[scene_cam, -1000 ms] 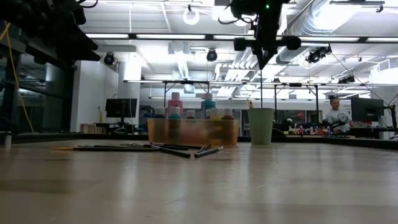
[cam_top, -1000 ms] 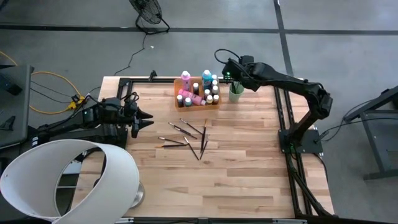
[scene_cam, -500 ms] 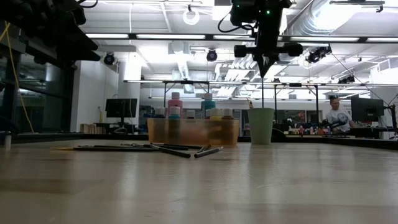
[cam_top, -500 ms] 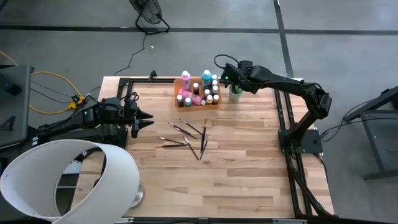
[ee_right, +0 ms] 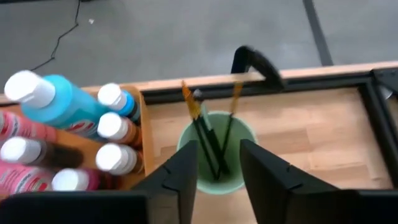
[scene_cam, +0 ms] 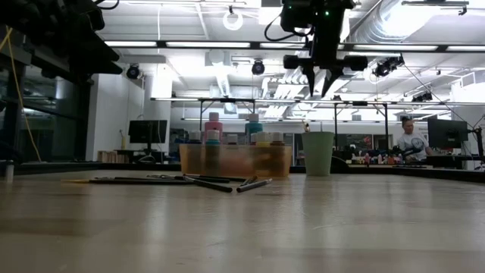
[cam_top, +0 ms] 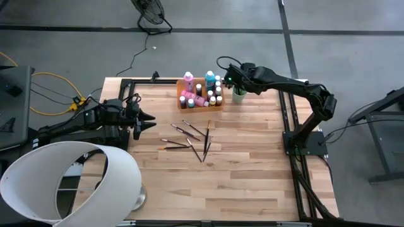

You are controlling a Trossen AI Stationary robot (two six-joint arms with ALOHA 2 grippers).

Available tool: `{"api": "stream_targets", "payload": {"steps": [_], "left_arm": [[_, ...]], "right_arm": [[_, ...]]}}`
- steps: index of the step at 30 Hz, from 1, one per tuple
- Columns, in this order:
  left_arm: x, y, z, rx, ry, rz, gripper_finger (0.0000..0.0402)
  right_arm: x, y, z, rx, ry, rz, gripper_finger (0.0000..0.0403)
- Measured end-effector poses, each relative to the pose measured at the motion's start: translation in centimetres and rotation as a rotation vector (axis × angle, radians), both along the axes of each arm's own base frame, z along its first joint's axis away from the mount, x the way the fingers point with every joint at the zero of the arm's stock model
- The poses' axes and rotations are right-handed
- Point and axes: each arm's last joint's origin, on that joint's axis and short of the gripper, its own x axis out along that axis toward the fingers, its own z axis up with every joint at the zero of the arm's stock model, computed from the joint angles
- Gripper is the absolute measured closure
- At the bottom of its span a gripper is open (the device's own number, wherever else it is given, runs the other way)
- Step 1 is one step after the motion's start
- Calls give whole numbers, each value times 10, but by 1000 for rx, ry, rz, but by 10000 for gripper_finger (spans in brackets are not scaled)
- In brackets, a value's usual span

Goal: Pick & Place Paint Supplies
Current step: Put the silver paint brush into the green cup

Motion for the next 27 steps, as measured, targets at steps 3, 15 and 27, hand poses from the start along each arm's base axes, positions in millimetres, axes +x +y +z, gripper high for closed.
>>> {"api": "stream_targets", "payload": {"steps": [3, 15, 27], "left_arm": [[0, 0, 0, 0, 0, 0, 240], [7, 2, -3, -42, 41, 12, 240], [39, 8, -26, -137, 251, -167, 240]], "right_arm": [[1, 1, -1, 44, -16, 26, 271], [-12, 48, 12, 2, 201, 135, 263], [-61, 76, 48, -49, 217, 99, 264]]}}
